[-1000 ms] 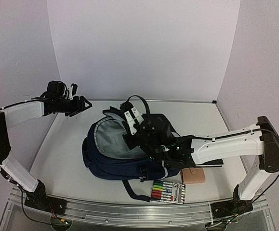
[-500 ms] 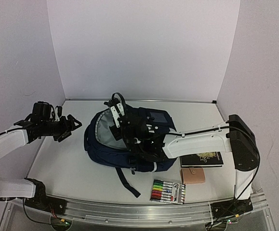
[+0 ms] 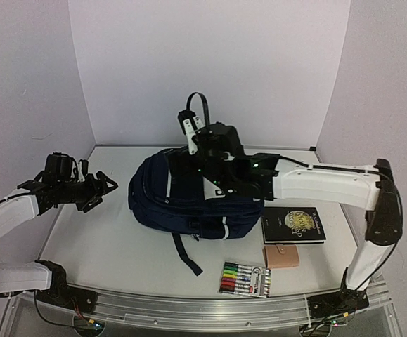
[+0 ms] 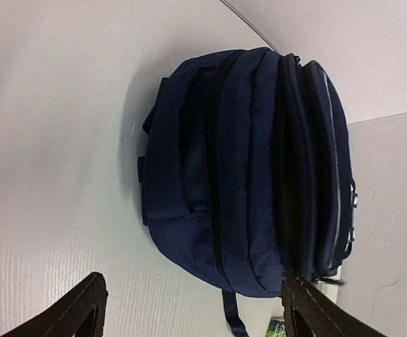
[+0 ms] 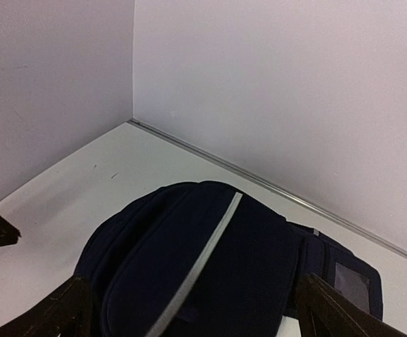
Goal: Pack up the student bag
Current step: Unzip the student bag at the center of the board.
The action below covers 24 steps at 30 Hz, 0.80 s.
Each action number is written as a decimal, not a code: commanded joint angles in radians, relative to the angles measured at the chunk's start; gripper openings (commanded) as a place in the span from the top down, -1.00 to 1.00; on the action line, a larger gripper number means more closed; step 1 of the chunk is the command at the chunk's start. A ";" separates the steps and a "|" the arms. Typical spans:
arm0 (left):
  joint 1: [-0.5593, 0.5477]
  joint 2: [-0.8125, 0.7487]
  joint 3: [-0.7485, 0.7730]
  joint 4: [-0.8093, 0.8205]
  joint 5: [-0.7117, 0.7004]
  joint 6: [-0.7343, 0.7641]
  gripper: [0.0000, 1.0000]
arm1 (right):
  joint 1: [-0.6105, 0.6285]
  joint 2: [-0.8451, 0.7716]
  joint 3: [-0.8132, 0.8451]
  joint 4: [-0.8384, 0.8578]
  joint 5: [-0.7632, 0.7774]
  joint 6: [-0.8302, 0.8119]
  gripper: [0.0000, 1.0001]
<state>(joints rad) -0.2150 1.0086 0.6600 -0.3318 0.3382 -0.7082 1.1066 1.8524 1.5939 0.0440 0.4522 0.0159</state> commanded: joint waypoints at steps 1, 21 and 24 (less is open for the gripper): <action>-0.002 -0.025 0.003 -0.017 -0.018 0.006 -0.71 | -0.005 -0.232 -0.106 -0.186 0.051 0.186 -0.97; -0.359 -0.025 -0.008 0.096 -0.084 -0.199 -0.63 | -0.301 -0.330 -0.603 -0.445 -0.086 0.595 -0.85; -0.396 0.023 -0.012 0.193 -0.059 -0.217 -0.62 | -0.300 -0.324 -0.622 -0.373 -0.211 0.563 -0.75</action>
<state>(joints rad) -0.5712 0.9862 0.6448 -0.2903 0.2817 -0.8811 0.7988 1.5164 0.9864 -0.4138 0.4033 0.5801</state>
